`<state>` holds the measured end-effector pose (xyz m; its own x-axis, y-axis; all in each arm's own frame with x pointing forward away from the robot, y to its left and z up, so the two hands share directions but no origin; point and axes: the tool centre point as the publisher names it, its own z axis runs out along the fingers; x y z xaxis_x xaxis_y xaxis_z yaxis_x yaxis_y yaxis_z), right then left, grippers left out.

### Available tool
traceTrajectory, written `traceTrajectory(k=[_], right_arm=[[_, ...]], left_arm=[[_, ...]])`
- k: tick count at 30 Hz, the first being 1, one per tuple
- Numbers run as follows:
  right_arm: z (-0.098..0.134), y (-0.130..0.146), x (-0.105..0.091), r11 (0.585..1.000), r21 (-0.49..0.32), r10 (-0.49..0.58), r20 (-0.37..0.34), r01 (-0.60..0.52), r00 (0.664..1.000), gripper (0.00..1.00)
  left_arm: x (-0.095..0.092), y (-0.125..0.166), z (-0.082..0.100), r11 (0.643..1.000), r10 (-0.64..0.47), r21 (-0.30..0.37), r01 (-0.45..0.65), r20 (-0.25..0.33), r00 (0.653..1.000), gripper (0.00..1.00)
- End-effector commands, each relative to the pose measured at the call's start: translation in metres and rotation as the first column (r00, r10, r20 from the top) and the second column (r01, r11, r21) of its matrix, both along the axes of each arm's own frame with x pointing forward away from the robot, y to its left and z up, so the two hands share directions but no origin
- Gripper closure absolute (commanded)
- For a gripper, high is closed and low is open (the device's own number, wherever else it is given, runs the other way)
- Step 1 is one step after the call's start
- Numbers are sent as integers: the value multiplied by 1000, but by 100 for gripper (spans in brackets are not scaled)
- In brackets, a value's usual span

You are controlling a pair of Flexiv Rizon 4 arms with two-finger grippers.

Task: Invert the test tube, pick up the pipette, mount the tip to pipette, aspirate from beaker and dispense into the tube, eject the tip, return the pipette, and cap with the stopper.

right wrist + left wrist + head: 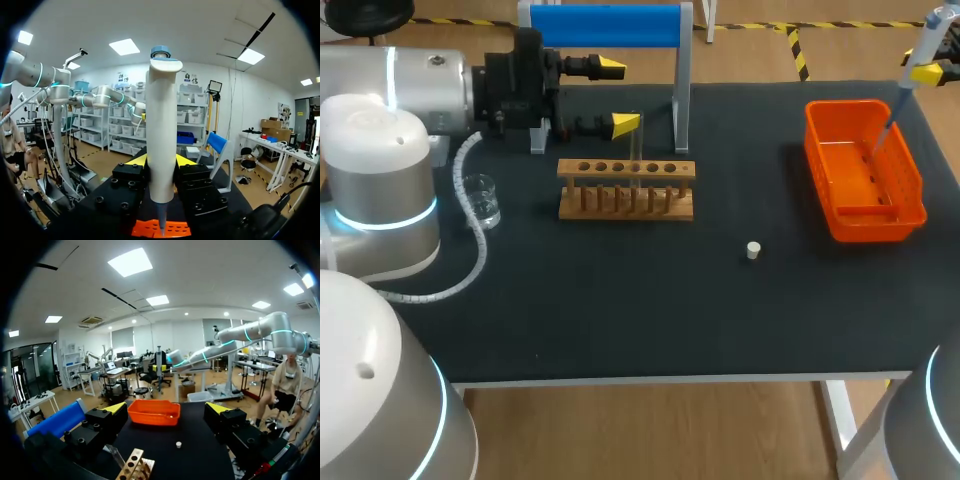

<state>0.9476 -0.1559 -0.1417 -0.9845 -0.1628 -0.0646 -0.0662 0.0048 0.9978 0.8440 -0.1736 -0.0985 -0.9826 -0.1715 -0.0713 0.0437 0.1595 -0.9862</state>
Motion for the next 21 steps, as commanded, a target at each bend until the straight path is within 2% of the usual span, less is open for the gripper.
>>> traceTrajectory(k=[1,7,12,21], right_arm=[[0,-3,4,1000,-1,10,1,-10,1000,100],[0,-3,4,1000,-1,10,1,-10,1000,100],[0,-3,4,1000,-1,10,1,-10,1000,100],[0,-3,4,1000,-1,10,1,-10,1000,100]], left_arm=[[19,-57,11,1000,-11,17,11,-21,1000,0],[31,-120,23,998,-33,45,35,-47,998,0],[39,-162,29,998,-18,54,21,-57,998,0],[50,-233,35,996,-61,62,65,-68,996,0]])
